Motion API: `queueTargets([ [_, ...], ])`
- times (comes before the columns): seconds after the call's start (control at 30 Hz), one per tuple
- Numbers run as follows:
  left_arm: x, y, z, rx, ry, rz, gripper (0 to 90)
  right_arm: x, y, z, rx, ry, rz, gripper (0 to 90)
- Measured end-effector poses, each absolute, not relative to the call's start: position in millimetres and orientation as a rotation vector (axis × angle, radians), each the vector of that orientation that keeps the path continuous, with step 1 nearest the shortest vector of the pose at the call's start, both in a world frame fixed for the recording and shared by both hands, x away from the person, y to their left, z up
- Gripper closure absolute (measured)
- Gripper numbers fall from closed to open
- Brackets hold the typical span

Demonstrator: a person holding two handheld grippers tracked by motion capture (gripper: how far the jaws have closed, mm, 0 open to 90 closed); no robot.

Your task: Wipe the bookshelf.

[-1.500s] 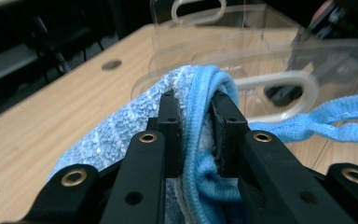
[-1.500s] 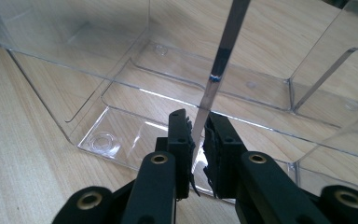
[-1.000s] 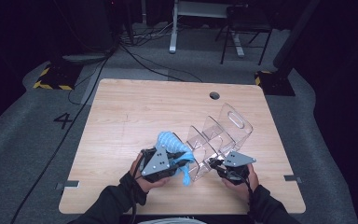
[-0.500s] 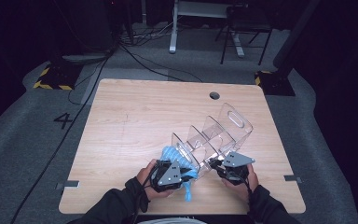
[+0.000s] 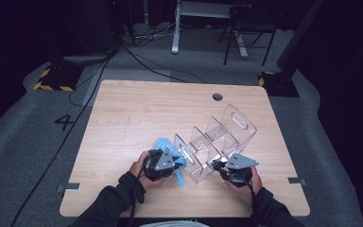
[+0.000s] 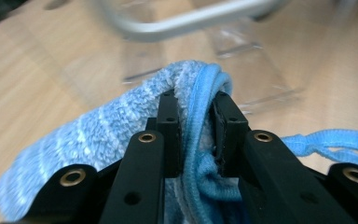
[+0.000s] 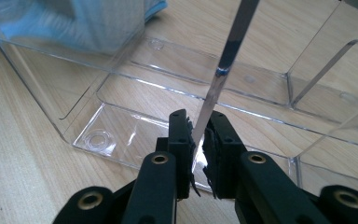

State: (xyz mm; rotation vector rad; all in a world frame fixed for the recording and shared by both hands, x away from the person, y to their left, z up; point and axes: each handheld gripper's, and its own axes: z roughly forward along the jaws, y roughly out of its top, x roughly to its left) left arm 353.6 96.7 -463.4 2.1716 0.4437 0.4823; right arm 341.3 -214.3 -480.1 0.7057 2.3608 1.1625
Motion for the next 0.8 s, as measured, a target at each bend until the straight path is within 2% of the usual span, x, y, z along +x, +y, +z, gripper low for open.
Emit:
queueTargets([
  [0.17,360,110,-449,2.046,0.511,0.510,76.1,341,-214,-480,0.700,2.363,1.163,81.5],
  [0.4,349,108,-426,1.939,0.471,0.533,76.2,342,-214,-480,0.701,2.364,1.166,81.5],
  [0.6,334,100,-413,1.883,0.389,0.514,76.2,342,-214,-480,0.701,2.366,1.165,81.4],
  [0.8,314,81,-414,1.909,0.269,0.484,76.2,342,-214,-480,0.703,2.367,1.164,81.4],
])
